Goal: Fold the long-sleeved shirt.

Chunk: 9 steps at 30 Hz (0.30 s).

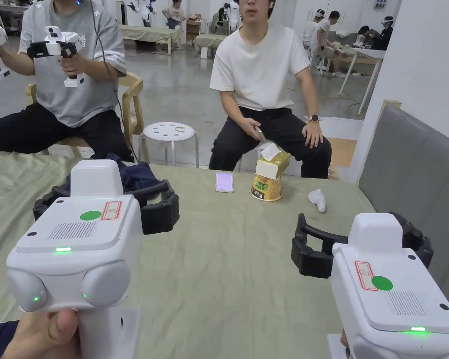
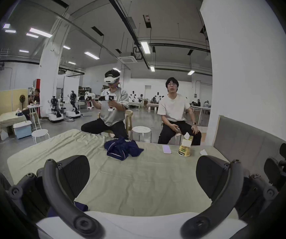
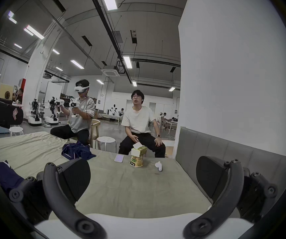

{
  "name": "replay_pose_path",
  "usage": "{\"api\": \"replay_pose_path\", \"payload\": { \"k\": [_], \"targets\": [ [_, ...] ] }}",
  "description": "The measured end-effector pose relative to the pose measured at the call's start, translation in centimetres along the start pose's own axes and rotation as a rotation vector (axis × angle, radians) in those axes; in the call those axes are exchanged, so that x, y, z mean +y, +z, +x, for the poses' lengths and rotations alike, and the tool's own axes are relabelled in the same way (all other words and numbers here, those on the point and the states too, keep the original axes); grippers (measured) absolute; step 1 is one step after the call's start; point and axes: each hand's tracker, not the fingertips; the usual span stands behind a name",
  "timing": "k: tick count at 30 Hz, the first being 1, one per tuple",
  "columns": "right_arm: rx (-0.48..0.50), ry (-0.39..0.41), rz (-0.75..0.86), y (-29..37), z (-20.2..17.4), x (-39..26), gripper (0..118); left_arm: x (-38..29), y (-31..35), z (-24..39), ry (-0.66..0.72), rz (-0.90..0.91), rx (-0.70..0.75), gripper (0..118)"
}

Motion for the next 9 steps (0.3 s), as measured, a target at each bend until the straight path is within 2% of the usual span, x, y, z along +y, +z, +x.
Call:
{"api": "replay_pose_path", "payload": {
  "k": [5, 9],
  "targets": [
    [0.005, 0.009, -0.005, 0.0, -0.1, -0.1, 118, 0.5, 0.7, -0.6, 0.058, -0.059, -0.034, 111],
    [0.003, 0.011, 0.005, 0.1, 0.1, -0.1, 118, 0.0, 1.5, -1.1, 0.022, 0.053, -0.095, 111]
  ]
}}
